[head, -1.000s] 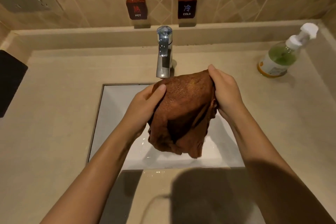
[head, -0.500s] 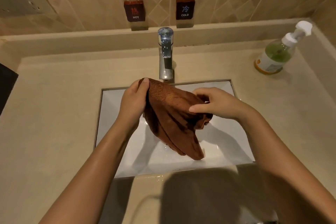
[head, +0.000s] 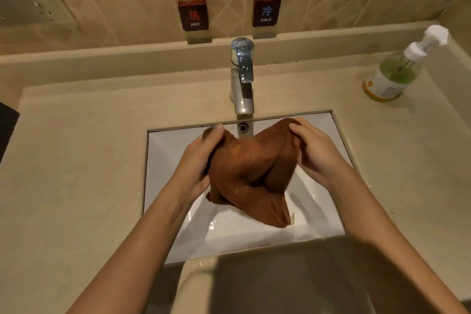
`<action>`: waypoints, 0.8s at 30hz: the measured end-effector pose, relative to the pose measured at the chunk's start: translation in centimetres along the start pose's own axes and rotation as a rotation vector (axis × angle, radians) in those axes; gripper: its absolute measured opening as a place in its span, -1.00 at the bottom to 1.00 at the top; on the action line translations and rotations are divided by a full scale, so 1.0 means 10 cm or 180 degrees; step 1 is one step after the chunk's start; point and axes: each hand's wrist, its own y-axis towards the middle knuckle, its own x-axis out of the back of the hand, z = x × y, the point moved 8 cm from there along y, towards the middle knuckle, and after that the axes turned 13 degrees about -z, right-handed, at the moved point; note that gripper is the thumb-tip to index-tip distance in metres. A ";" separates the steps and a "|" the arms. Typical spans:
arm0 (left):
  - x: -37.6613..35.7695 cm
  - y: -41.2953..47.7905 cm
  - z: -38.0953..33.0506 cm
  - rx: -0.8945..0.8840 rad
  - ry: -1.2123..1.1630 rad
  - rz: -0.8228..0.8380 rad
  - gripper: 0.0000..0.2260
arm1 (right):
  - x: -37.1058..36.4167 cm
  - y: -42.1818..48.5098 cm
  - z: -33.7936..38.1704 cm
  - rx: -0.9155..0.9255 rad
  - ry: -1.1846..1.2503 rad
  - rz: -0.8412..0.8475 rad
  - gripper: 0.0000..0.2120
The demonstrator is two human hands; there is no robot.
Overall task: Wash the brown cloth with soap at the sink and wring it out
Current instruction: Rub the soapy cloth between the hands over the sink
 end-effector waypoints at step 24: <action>-0.44 0.76 0.55 -0.0140 0.0140 -0.1150 -0.66 | -0.48 0.66 -0.68 0.0953 -0.2858 -0.0523 -0.63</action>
